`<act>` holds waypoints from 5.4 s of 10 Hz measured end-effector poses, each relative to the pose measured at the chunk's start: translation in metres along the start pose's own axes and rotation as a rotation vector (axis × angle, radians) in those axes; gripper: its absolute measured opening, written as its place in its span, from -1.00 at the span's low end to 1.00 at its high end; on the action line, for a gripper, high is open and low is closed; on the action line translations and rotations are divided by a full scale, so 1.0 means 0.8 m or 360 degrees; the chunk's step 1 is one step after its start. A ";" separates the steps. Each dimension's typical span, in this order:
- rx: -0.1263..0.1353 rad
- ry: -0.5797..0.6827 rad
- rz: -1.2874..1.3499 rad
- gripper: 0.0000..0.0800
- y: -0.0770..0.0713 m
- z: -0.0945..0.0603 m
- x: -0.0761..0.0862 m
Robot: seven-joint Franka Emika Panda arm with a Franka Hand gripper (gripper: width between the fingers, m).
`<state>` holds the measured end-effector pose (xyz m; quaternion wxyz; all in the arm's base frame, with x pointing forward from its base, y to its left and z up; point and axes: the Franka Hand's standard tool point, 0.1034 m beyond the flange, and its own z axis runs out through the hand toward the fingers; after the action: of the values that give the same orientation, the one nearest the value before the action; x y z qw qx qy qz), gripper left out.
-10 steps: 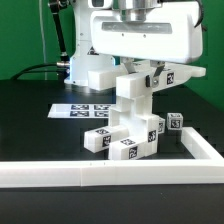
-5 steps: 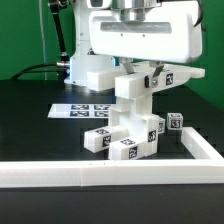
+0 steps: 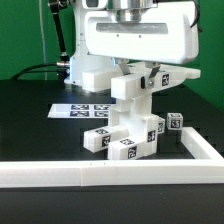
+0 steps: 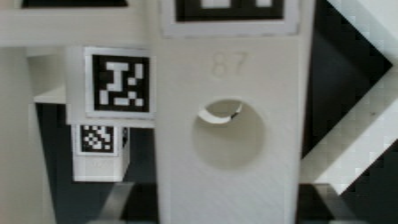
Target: Assemble chair
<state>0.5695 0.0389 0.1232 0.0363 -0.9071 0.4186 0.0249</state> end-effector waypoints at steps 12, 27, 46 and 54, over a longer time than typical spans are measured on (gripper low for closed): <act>-0.0037 -0.0002 0.0055 -0.27 0.011 0.024 0.003; 0.0035 -0.0009 -0.0036 0.62 0.014 -0.027 -0.014; 0.0034 0.0135 -0.0185 0.62 0.020 0.027 0.025; 0.0024 0.0130 -0.0222 0.62 0.016 0.032 0.026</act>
Offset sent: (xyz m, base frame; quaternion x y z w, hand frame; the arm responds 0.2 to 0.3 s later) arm 0.0016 -0.0114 -0.0043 -0.0190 0.0041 0.0540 0.9984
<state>0.5728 0.0167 0.0953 0.0277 -0.9340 0.3556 -0.0179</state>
